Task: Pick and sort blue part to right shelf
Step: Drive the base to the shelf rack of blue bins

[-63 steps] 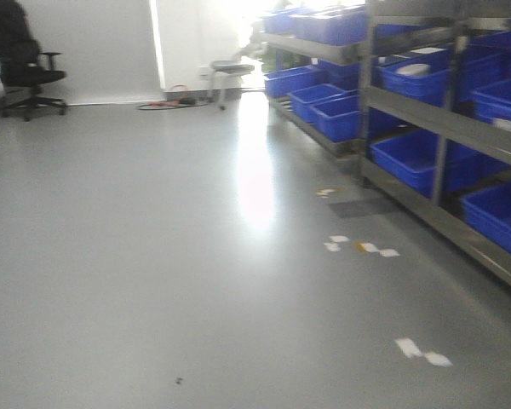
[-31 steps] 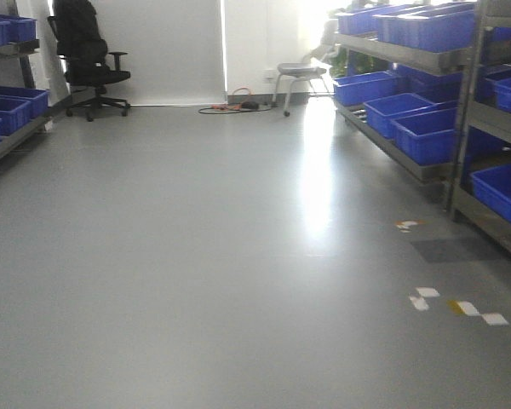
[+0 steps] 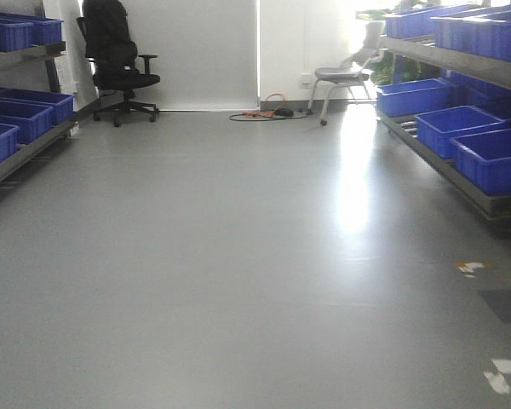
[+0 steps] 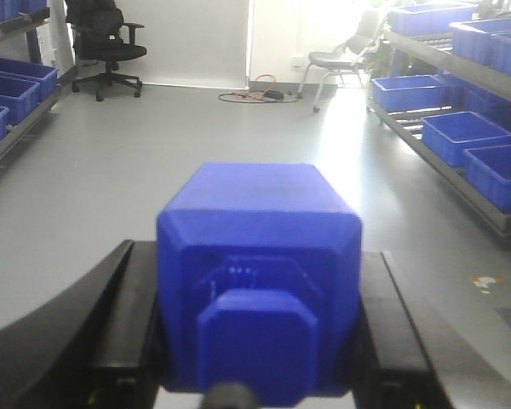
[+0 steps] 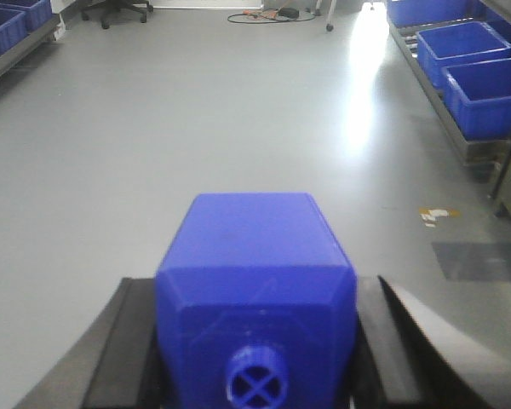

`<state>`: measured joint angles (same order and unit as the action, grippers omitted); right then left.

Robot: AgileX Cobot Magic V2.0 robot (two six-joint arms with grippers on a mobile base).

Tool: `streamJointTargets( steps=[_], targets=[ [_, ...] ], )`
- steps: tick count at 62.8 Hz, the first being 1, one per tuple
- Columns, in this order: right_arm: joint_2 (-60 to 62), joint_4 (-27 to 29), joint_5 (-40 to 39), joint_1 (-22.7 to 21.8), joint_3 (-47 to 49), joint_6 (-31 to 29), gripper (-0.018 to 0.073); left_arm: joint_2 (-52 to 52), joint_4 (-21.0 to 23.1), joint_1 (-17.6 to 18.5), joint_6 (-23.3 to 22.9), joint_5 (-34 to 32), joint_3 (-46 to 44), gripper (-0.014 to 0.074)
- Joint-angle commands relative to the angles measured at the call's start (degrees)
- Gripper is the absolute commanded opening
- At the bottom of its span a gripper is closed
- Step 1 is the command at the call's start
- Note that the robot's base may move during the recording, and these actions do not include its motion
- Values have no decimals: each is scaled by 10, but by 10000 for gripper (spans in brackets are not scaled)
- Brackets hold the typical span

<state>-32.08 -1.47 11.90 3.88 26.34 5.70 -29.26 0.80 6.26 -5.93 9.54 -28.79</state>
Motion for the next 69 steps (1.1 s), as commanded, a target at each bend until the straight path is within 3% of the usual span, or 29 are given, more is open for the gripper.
streamJointTargets(
  steps=[1,69],
  targets=[
    [0,-1,-54,-3,18,-5,286,-4,1,-1,0,-58,-18,209],
    [0,-1,-54,-3,18,-5,286,-4,1,-1,0,-58,-18,209]
  ],
)
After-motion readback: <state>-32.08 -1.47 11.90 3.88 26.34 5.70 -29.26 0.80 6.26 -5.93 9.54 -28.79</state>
